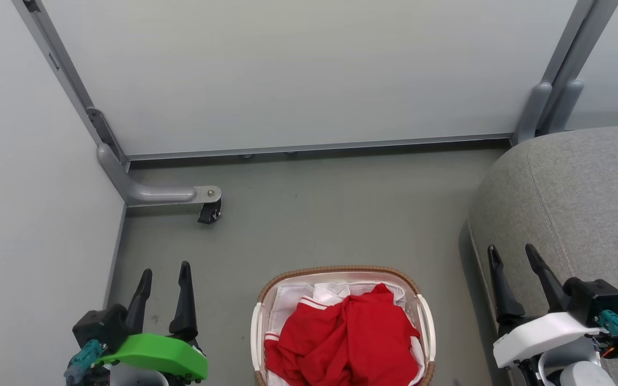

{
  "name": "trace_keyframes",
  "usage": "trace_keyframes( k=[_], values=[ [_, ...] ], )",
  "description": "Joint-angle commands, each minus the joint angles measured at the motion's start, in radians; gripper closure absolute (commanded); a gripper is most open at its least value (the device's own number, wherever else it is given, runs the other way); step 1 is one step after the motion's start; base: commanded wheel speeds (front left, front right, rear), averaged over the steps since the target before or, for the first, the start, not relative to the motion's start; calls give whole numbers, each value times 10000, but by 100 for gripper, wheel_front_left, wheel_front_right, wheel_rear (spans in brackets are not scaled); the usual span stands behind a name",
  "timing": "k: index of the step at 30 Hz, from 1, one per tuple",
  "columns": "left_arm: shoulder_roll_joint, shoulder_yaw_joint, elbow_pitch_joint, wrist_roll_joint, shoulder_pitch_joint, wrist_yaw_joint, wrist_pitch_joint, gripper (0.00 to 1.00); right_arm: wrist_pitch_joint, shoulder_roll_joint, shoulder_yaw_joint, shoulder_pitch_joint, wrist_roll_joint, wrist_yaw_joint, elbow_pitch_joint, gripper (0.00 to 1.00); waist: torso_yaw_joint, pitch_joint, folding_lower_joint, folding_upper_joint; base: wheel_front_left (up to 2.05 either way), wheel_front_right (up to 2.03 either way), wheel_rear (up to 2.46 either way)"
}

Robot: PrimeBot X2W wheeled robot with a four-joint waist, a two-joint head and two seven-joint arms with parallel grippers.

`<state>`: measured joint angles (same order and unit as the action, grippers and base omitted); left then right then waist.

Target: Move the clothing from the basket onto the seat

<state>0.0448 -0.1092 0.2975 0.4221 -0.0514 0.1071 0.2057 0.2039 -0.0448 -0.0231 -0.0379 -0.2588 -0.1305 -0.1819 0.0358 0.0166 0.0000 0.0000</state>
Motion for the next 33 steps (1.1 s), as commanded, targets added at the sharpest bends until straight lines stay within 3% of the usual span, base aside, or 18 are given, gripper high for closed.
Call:
trace_keyframes(
  k=[1,33],
  values=[
    [68,-31,1,-232,87,50,101,0,127,-57,-21,60,270,-3,28,0,8,2,0,0,0,0,0],
    [85,-250,485,-1609,97,-16,594,0,630,-81,4,140,2151,-1,24,0,77,42,0,0,0,0,0]
  ],
)
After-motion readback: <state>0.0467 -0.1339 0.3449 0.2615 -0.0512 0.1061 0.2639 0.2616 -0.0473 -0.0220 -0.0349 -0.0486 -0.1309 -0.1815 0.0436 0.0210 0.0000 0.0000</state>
